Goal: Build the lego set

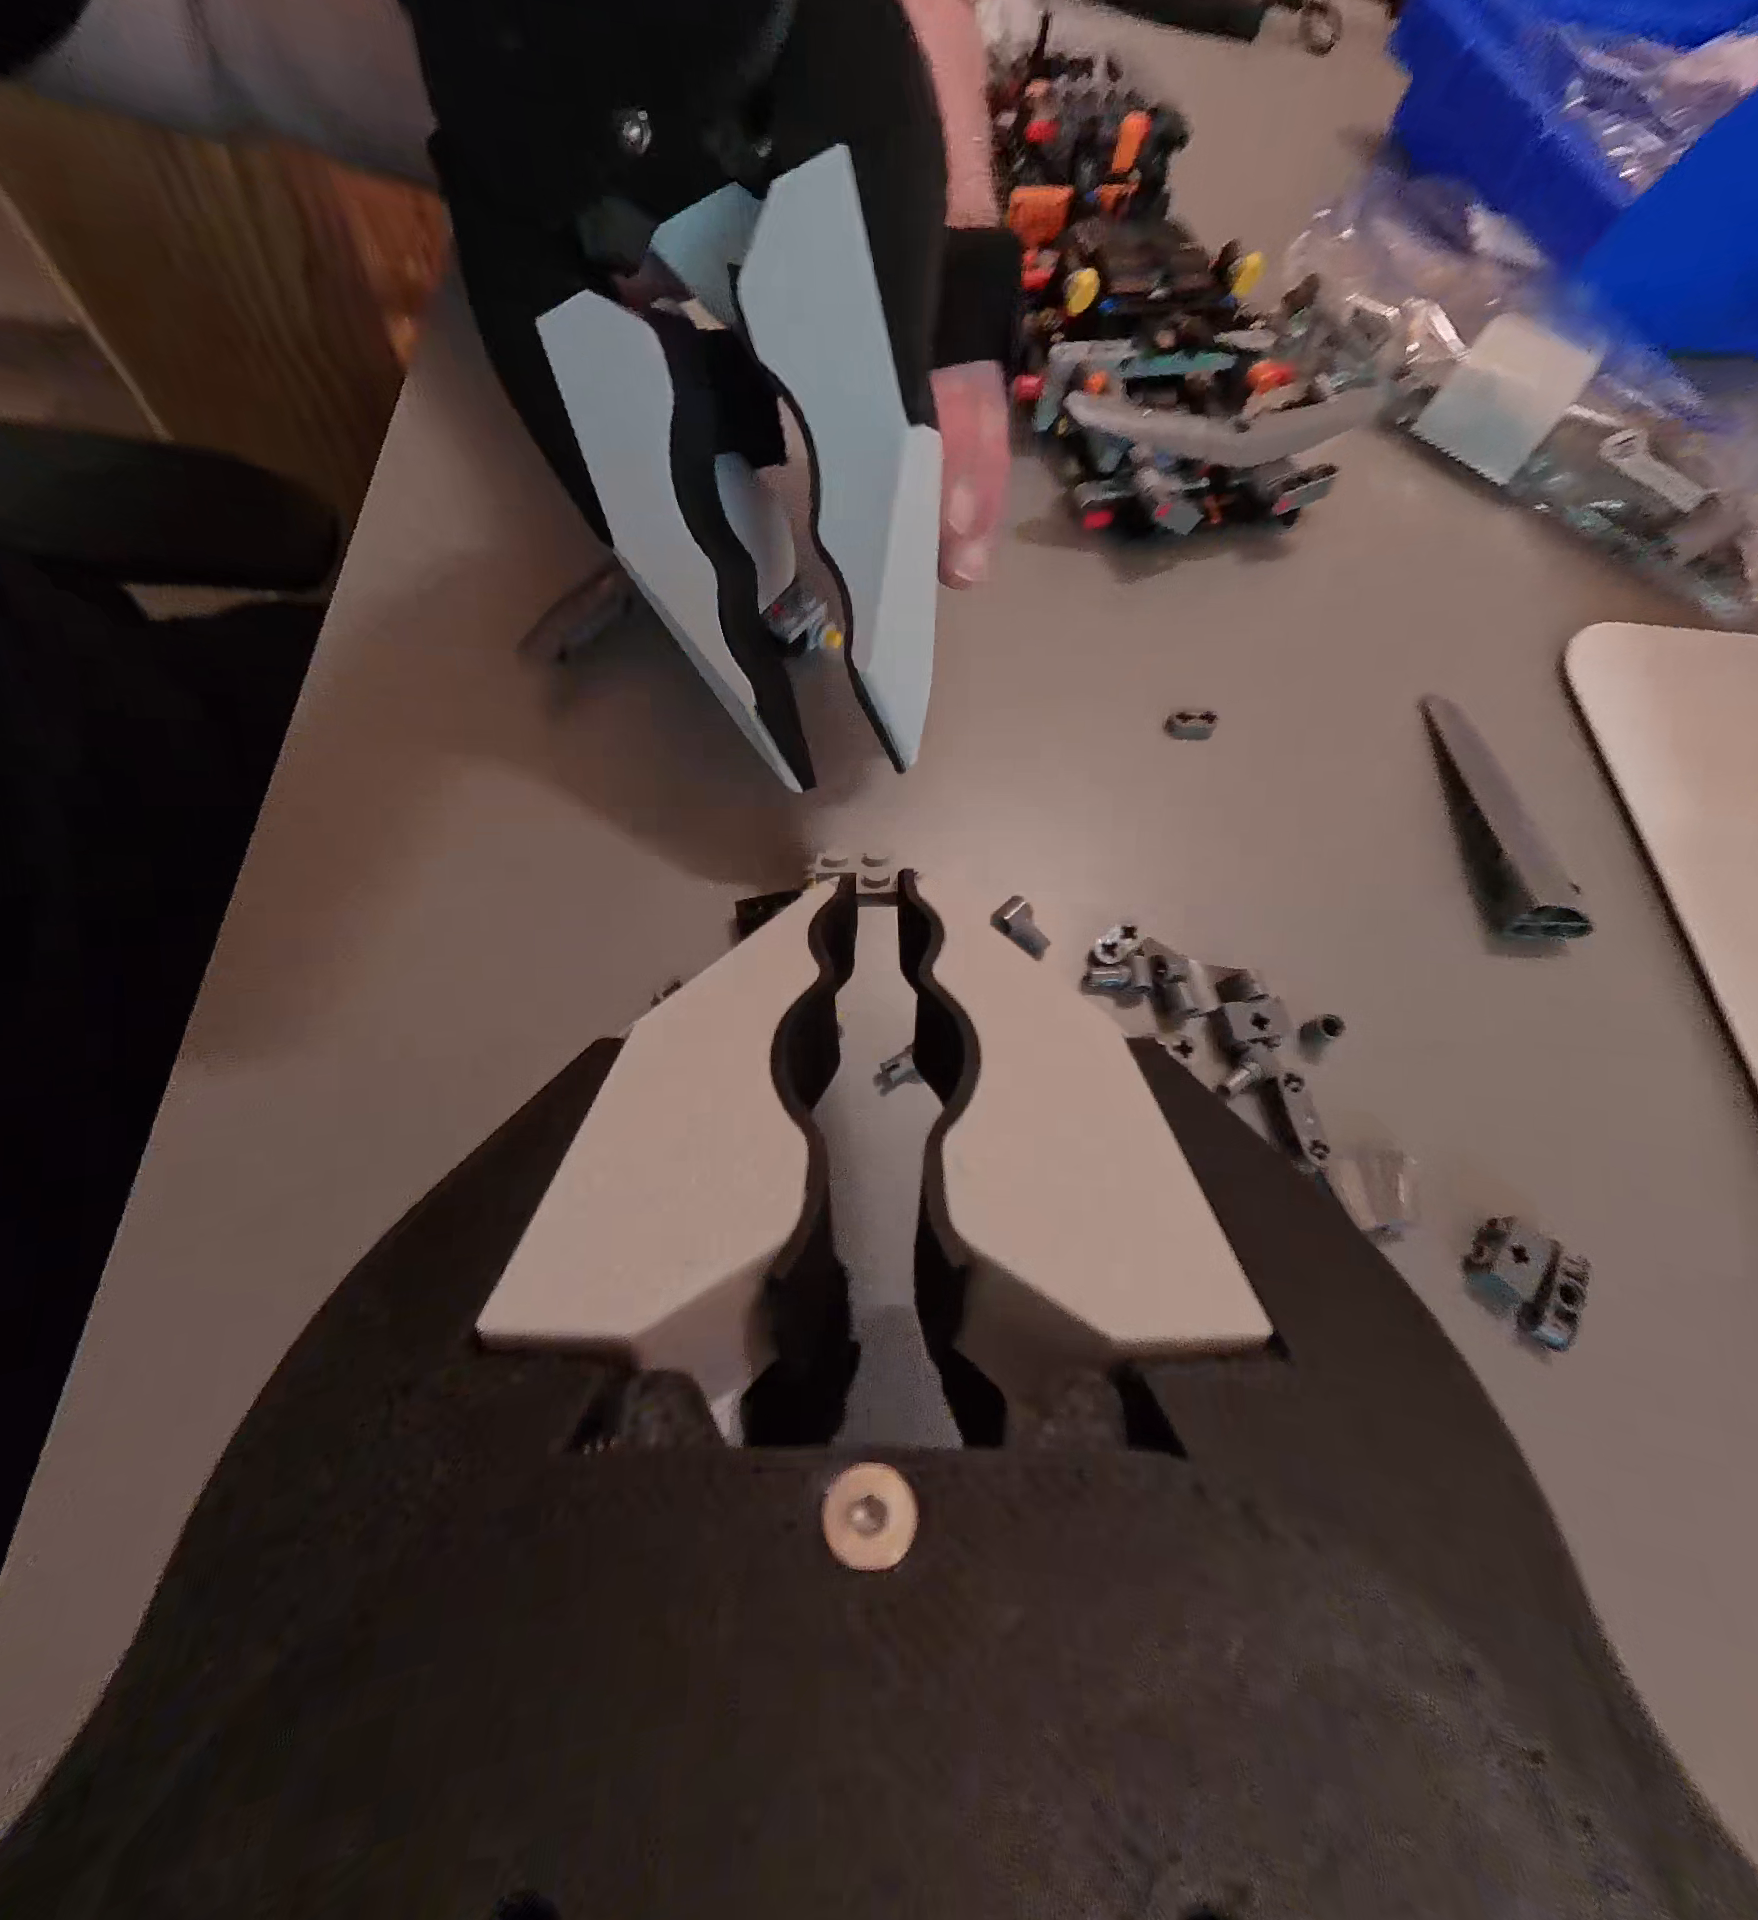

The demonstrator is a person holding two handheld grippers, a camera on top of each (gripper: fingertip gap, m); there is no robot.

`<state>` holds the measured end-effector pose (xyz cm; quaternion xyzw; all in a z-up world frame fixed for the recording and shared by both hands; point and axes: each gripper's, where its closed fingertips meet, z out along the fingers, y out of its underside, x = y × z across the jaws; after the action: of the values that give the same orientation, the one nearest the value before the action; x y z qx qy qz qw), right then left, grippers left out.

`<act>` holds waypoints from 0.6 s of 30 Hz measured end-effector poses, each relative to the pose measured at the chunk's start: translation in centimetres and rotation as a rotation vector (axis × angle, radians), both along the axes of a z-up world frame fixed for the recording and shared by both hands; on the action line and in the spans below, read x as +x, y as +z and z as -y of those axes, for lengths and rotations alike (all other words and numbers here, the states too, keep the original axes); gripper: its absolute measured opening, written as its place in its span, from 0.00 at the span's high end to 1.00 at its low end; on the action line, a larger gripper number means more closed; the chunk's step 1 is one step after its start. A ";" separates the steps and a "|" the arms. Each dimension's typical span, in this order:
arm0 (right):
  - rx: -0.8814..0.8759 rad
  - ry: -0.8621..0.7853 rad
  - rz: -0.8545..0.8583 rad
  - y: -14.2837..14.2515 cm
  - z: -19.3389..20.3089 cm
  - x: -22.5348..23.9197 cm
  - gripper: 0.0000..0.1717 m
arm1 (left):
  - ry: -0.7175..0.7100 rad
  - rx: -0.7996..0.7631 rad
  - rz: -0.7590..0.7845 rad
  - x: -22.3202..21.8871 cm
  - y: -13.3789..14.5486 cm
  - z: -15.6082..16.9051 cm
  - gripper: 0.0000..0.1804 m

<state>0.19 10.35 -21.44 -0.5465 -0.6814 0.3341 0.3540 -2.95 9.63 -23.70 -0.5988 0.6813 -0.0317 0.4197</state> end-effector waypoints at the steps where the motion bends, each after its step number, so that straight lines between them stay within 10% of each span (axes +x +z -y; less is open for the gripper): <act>1: 0.007 0.014 0.017 -0.4 0.2 -0.2 0.97 | -0.007 -0.028 -0.012 0.1 -0.6 0.2 0.89; 18: 0.027 0.100 0.139 -3.0 1.0 -0.8 0.98 | -0.042 -0.041 -0.004 1.5 -1.9 0.2 0.95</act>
<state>-0.59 9.31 -24.42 -0.5290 -0.7351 0.3035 0.2962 -1.44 9.47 -25.64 -0.5930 0.6937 -0.0532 0.4053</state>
